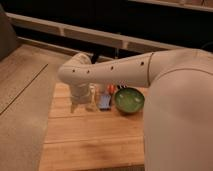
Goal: Place the white sponge in the ceramic cup
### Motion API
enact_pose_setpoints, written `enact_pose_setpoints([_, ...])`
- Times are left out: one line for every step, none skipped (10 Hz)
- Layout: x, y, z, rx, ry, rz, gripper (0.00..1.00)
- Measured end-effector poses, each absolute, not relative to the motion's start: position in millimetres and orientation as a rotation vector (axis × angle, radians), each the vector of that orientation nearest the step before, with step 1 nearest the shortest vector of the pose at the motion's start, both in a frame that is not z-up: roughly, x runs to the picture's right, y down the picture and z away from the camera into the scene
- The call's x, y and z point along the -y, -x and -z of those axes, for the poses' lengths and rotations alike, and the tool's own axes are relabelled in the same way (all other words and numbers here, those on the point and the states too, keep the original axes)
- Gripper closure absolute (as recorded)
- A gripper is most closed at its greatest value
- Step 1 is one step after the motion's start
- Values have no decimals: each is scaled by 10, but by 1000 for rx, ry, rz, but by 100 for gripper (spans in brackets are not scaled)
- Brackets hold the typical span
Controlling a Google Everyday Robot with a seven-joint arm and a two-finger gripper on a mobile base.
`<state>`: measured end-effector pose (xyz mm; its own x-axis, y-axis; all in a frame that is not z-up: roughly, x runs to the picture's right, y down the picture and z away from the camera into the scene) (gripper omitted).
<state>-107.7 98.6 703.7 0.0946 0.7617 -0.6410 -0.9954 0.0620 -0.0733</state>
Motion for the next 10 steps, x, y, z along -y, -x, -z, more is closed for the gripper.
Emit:
enact_pose_setpoints([-894,1088,-7072,-461,570,-1396,35])
enact_pose_setpoints([-780,1100,-7114,-411,562,-1373,35])
enact_pose_setpoints([-581,1111,-7193,-330,550,-1339,35])
enact_pose_setpoints([-353,1090,-7276,-250,532,-1307,35])
enact_pose_setpoints([-154,1033,-7345,-188,509,-1281,35])
enact_pose_setpoints([-31,1018,-7380,-148,495,-1262,35])
enact_pose_setpoints([36,1021,-7396,-125,489,-1248,35])
enact_pose_setpoints([37,1031,-7397,-124,488,-1245,35])
enact_pose_setpoints([24,1039,-7397,-127,487,-1239,35])
enact_pose_setpoints([-59,934,-7446,-167,479,-1229,35])
